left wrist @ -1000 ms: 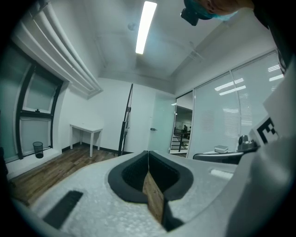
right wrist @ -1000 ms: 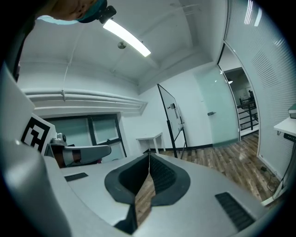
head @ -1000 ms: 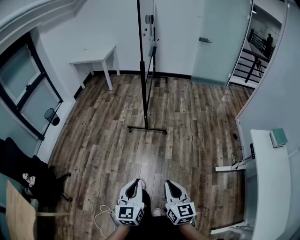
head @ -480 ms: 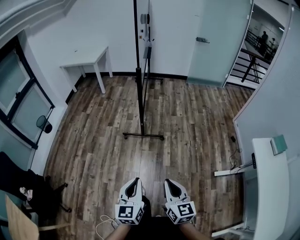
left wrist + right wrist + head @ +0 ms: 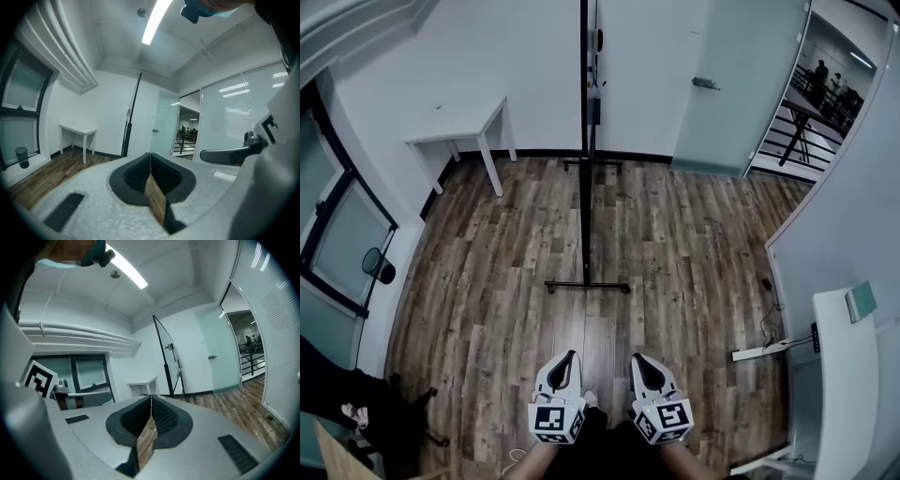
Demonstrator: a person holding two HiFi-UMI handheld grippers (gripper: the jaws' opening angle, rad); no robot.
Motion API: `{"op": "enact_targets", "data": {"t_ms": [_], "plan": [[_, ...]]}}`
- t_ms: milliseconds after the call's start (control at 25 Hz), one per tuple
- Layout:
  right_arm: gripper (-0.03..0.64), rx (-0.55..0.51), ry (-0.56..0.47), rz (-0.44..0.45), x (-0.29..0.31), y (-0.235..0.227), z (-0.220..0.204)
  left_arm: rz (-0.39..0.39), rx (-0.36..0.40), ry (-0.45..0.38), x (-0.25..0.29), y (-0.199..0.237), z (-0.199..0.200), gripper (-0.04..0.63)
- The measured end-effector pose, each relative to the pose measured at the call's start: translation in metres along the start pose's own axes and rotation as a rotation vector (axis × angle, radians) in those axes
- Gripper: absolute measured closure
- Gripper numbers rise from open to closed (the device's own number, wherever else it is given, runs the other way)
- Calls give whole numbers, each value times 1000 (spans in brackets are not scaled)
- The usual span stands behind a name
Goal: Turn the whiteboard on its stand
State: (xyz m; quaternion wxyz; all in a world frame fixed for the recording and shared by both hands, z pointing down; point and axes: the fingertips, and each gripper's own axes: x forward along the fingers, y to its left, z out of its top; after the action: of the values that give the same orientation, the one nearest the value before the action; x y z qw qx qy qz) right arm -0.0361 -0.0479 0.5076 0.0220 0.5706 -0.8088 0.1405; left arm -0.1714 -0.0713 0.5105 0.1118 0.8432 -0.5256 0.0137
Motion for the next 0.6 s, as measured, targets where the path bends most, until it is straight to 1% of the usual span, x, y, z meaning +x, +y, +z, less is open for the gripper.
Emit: {"op": "enact_targets", "data": {"t_ms": [120,320,600], "plan": [[603,0,-13,-3,31,4,13,7,5,-3,22,27,10,577],[603,-4,3,-5,67,0,16,10,-8,-3,47,48,13,577],[603,-3,-4,0,133,-28,22,17,-3,4,108,75,12,577]]}}
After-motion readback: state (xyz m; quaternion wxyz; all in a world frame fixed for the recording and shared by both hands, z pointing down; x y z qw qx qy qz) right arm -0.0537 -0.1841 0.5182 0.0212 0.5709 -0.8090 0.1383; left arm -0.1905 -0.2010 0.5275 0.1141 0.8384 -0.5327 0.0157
